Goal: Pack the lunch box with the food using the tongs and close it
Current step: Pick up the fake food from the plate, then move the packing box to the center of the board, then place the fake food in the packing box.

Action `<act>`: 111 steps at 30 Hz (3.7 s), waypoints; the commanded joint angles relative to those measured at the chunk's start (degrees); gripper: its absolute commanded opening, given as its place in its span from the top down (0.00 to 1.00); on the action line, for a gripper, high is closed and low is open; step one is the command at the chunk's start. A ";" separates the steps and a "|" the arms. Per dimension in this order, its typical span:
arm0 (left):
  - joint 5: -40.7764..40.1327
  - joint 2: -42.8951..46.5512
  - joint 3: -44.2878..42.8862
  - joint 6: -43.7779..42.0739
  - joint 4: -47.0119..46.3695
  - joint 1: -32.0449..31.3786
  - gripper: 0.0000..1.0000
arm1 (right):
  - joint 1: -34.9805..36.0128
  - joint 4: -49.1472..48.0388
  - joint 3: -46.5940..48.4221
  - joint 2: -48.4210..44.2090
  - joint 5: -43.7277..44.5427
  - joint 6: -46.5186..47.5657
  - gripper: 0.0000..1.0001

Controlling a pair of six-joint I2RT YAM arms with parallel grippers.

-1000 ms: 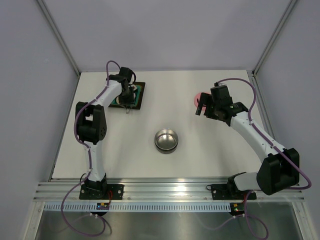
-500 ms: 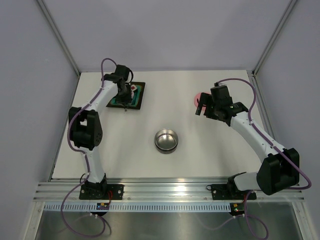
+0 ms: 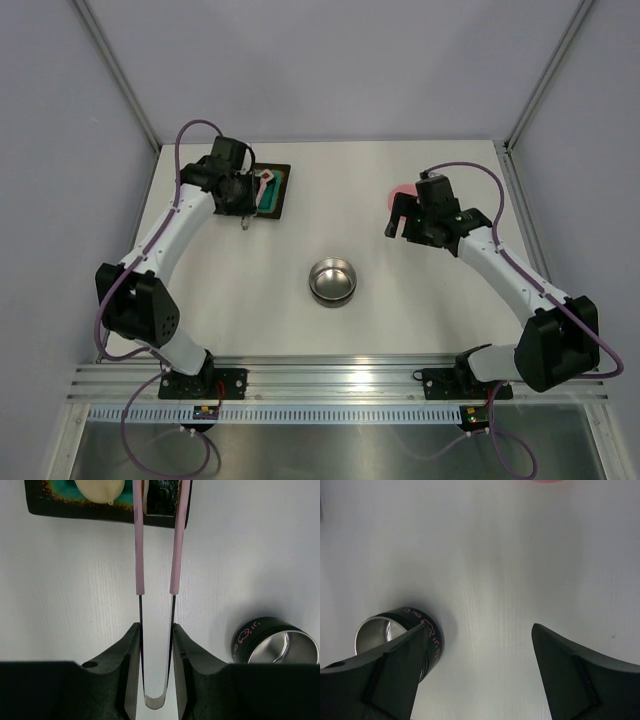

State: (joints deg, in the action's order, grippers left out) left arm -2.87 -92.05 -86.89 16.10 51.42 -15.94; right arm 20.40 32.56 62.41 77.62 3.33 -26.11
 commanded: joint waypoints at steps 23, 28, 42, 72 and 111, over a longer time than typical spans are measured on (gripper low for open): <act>-0.11 9.70 0.33 0.16 1.31 -5.59 1.00 | 36.90 -3.02 -16.10 -5.22 -0.26 -5.53 0.23; -0.64 10.22 -0.47 -0.10 2.10 -5.59 1.00 | 37.08 -6.89 -12.50 4.01 5.44 -8.43 0.28; -3.37 10.75 -2.14 -0.72 4.65 -5.68 1.00 | 31.55 -11.98 3.41 21.60 13.72 -4.13 0.46; 6.65 0.92 -3.54 -0.80 2.11 -11.56 1.00 | 17.48 -12.35 2.20 11.68 10.02 0.89 0.35; 10.26 -9.73 -7.94 1.48 -1.94 -18.24 0.78 | 13.70 -7.51 -6.87 -0.37 12.40 -1.66 0.30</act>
State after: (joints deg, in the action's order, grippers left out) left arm 5.93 -103.00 -92.53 17.63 51.72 -33.87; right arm 34.33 25.23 55.35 78.61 14.44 -27.03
